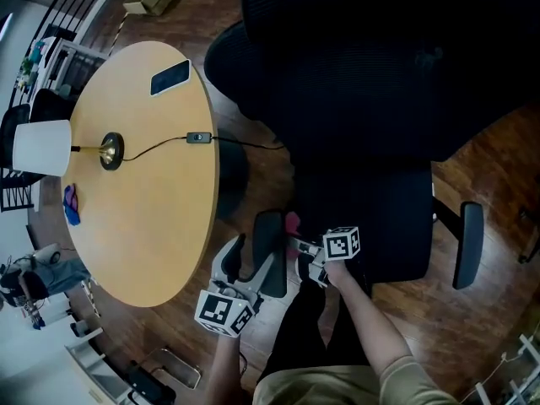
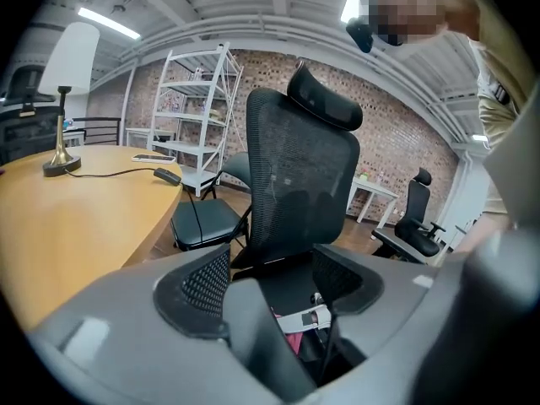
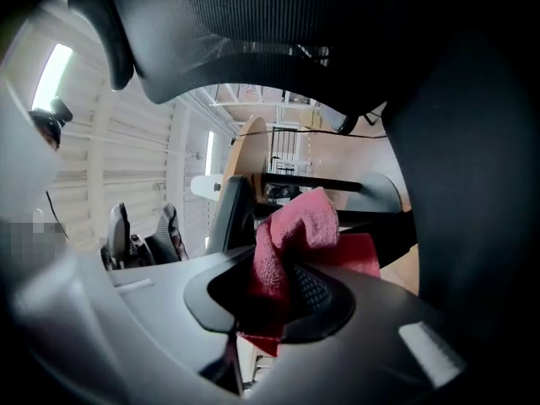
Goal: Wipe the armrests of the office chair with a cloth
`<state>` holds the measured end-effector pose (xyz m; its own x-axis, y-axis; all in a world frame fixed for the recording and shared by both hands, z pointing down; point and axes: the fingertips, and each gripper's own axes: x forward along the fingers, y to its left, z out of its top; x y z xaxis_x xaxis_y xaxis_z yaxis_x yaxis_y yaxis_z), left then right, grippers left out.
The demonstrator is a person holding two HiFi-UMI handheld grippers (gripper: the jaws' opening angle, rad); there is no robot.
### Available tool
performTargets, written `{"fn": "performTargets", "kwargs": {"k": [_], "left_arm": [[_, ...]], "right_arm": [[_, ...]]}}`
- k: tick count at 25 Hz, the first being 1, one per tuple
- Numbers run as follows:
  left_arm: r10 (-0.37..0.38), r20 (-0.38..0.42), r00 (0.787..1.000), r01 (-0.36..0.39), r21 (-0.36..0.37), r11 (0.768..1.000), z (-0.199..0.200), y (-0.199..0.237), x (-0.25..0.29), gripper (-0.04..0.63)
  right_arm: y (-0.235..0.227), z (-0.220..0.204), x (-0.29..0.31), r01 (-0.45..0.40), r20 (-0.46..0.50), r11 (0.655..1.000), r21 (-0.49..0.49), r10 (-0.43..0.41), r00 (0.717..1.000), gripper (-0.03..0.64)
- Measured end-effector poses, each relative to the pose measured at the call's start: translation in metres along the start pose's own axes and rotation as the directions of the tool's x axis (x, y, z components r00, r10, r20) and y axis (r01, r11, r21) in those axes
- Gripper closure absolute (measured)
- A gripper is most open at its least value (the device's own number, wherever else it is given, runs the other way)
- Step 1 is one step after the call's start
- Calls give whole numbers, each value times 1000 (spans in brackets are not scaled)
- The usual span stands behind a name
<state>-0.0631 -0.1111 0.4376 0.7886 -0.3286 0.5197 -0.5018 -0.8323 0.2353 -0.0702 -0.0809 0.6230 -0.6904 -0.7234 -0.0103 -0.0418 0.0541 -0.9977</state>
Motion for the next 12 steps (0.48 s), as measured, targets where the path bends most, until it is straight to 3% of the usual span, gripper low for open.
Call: {"fn": "performTargets", "kwargs": {"k": [3,5,8,12], "left_arm": [[-10,-8,1000,10,-1,1000,-8,4,3,310],[-16,-14,1000,16,-6,1000,-7,3,4,311],[-26,-15,1000,26,-8,1000,-5,-1,3,311],[-30,-17,999,30,-6,1000,-8,1,4,311]], "right_arm": [[9,0,2,-94,15,995,40,93,996,565],[8,-1,2,-92,20,995,43,91,996,569],[-20,-3,1,81,-7,996,-19,-82,997,569],[-75,4,3,312,8,950,-29,-312,950,569]]}}
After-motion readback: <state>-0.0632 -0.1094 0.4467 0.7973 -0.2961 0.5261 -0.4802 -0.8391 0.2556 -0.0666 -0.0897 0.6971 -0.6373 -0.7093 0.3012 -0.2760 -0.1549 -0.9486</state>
